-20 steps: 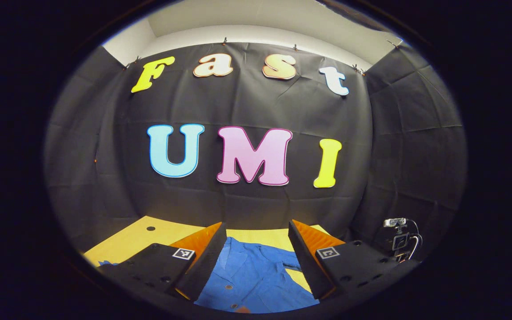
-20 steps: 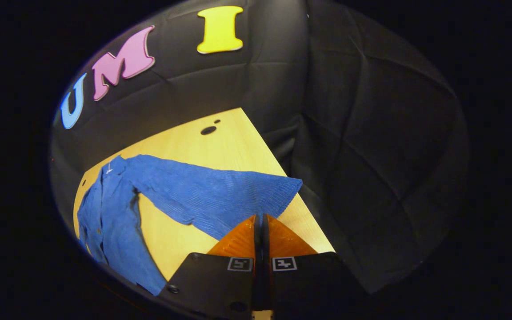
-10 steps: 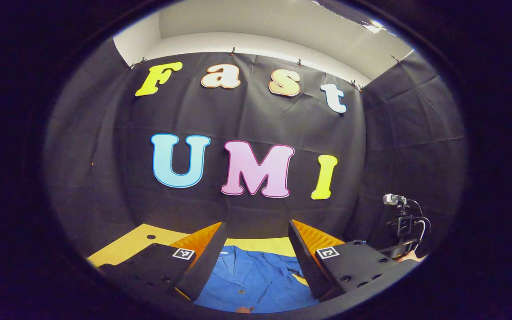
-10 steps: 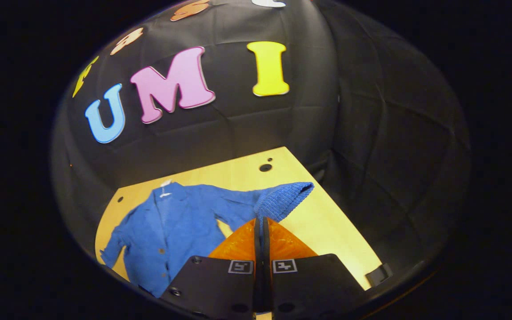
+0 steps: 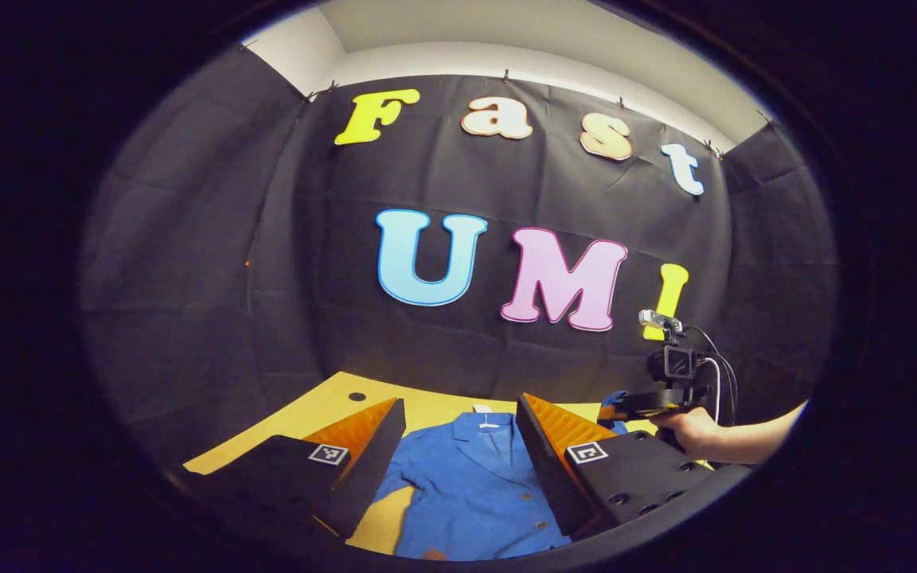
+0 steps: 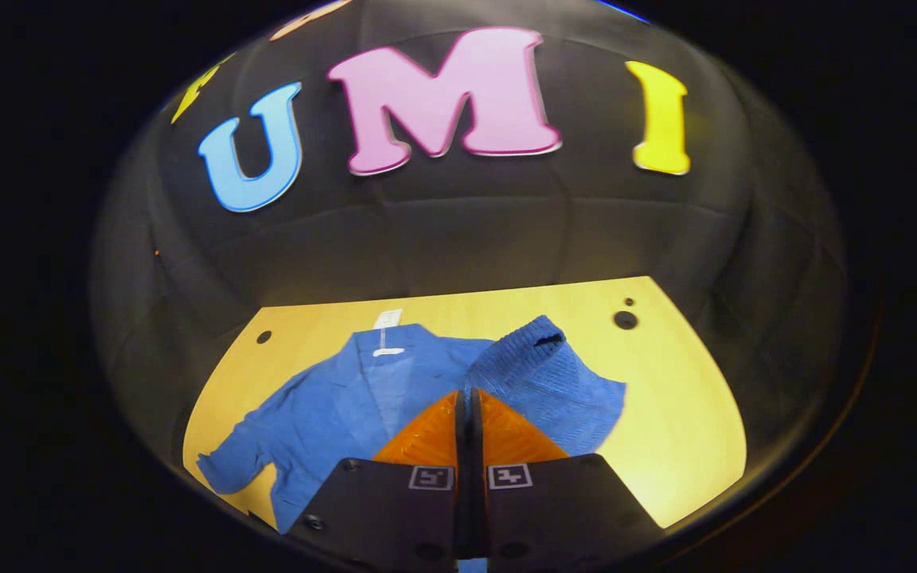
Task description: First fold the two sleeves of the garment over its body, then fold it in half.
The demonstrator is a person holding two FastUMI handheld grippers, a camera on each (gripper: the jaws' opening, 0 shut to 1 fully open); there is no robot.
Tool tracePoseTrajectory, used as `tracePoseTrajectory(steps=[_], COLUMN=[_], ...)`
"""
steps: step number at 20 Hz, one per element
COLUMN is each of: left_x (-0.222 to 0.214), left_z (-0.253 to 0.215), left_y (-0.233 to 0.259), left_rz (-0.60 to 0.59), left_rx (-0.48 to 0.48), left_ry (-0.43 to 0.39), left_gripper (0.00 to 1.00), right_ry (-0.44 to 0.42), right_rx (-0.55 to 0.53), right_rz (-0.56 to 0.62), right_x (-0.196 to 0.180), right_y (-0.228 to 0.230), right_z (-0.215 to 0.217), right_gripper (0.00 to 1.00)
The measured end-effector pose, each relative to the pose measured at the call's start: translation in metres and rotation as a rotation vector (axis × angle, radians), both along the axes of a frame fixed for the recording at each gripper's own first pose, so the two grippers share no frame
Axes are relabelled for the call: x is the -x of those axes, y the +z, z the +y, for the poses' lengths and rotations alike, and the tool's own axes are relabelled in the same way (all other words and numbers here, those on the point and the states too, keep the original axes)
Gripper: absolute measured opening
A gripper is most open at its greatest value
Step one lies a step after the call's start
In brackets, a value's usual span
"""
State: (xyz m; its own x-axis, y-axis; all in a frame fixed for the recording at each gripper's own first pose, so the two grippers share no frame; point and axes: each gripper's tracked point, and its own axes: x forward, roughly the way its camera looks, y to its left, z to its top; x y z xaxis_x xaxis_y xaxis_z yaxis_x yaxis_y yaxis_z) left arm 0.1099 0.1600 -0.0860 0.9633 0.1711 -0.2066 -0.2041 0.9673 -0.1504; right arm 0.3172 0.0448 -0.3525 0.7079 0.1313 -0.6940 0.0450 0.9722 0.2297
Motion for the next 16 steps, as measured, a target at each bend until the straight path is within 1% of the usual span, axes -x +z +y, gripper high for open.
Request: tracePoseTrajectory(steps=[3, 4, 6, 8, 10, 12, 14, 16], left_x=[0.023, 0.033, 0.049, 0.064, 0.075, 0.081, 0.087, 0.09], left_z=[0.041, 0.056, 0.083, 0.102, 0.117, 0.128, 0.137, 0.141], left_y=[-0.032, -0.041, -0.049, -0.055, -0.059, -0.066, -0.08, -0.092], left_rz=[0.079, 0.102, 0.128, 0.15, 0.163, 0.169, 0.188, 0.217], left_rx=[0.063, 0.079, 0.087, 0.077, 0.07, 0.071, 0.08, 0.09], left_ry=[0.103, 0.148, 0.224, 0.278, 0.311, 0.339, 0.368, 0.383], left_gripper=[0.8, 0.82, 0.82, 0.82, 0.82, 0.82, 0.82, 0.82], right_ry=[0.125, 0.173, 0.285, 0.396, 0.46, 0.487, 0.502, 0.535], right_rx=[-0.027, -0.034, -0.033, -0.028, 0.002, 0.015, 0.033, 0.007], right_rz=[0.012, 0.01, 0.01, 0.031, 0.093, 0.157, 0.18, 0.198], right_x=[-0.019, -0.021, -0.016, -0.008, -0.001, 0.009, 0.011, 0.018], right_y=[-0.01, -0.013, -0.021, -0.036, -0.065, -0.093, -0.113, -0.119], right_z=[0.083, 0.113, 0.171, 0.224, 0.255, 0.281, 0.291, 0.3], right_gripper=[0.02, 0.02, 0.02, 0.02, 0.02, 0.02, 0.02, 0.06])
